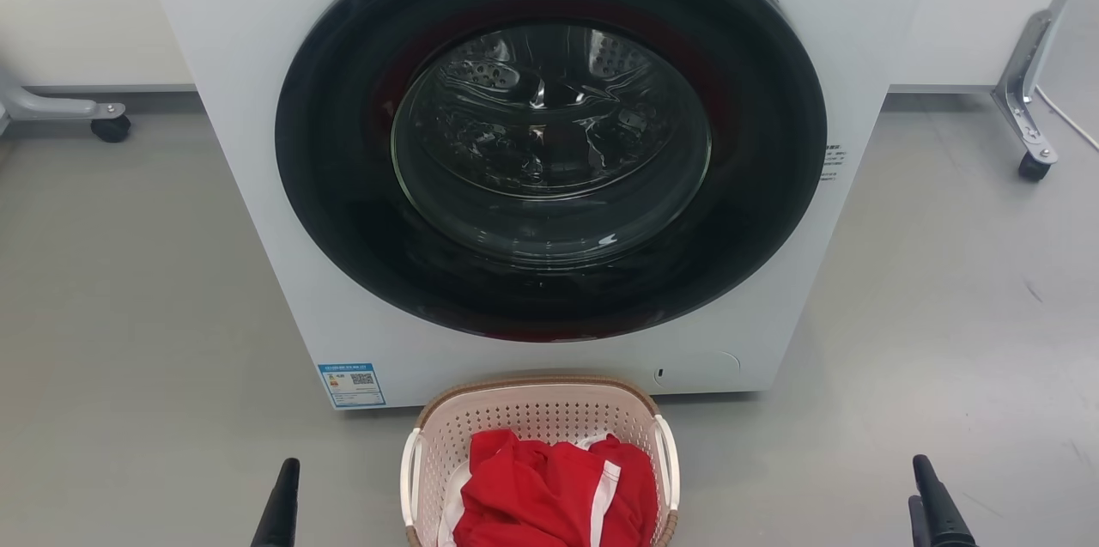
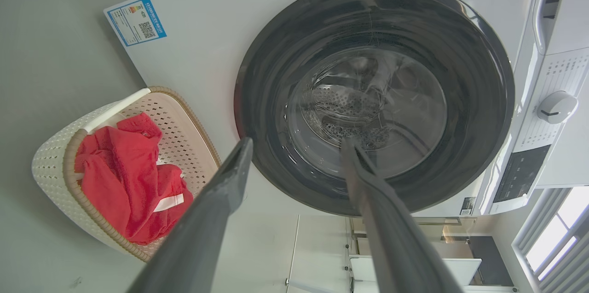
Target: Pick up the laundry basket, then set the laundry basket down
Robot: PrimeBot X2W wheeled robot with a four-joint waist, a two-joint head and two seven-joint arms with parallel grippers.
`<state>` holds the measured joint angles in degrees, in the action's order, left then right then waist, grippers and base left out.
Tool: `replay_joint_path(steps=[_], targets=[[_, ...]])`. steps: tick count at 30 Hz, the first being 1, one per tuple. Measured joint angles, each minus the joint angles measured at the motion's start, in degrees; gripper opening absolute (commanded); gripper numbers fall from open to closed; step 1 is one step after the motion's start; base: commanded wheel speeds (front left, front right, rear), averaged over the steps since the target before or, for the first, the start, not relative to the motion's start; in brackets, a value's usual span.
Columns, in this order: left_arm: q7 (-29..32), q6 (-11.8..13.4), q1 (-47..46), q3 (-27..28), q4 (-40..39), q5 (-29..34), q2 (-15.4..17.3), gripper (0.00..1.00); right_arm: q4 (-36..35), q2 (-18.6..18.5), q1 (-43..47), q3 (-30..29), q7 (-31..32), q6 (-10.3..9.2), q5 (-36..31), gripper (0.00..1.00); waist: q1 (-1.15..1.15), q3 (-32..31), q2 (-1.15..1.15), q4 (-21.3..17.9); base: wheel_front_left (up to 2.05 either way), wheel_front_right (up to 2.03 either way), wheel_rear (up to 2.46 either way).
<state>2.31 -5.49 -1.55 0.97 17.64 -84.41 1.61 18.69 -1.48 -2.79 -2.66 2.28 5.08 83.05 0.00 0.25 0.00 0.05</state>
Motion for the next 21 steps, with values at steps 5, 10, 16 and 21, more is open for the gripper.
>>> replay_joint_path(steps=[5, 10, 16, 21], targets=[[-1.02, 1.01, -0.04, -1.13, -1.29, 4.79, 0.03, 1.0, -0.9, -0.02, -0.03, 1.81, -1.01, -0.64, -4.93, 1.0, 0.0, 0.08, 0.0, 0.03, 0.0, 0.0, 0.0], [-2.42, 2.04, -0.1, -3.66, -2.25, 12.61, 1.12, 1.0, -1.86, -0.36, -0.21, 4.53, -2.37, -1.64, -11.39, 1.0, 0.0, 0.21, 0.0, 0.07, 0.0, 0.0, 0.0], [-3.53, 3.05, -0.19, -6.16, -3.32, 20.65, 2.58, 1.0, -2.2, -0.93, -0.29, 6.97, -3.48, -2.56, -17.3, 1.0, 0.0, 0.37, 0.0, 0.1, 0.0, 0.0, 0.0], [-4.69, 3.97, -0.31, -8.6, -3.79, 26.53, 3.78, 1.0, -2.27, -1.25, -0.39, 8.95, -4.49, -3.12, -22.17, 1.0, 0.0, 0.52, 0.0, 0.14, 0.0, 0.0, 0.0]])
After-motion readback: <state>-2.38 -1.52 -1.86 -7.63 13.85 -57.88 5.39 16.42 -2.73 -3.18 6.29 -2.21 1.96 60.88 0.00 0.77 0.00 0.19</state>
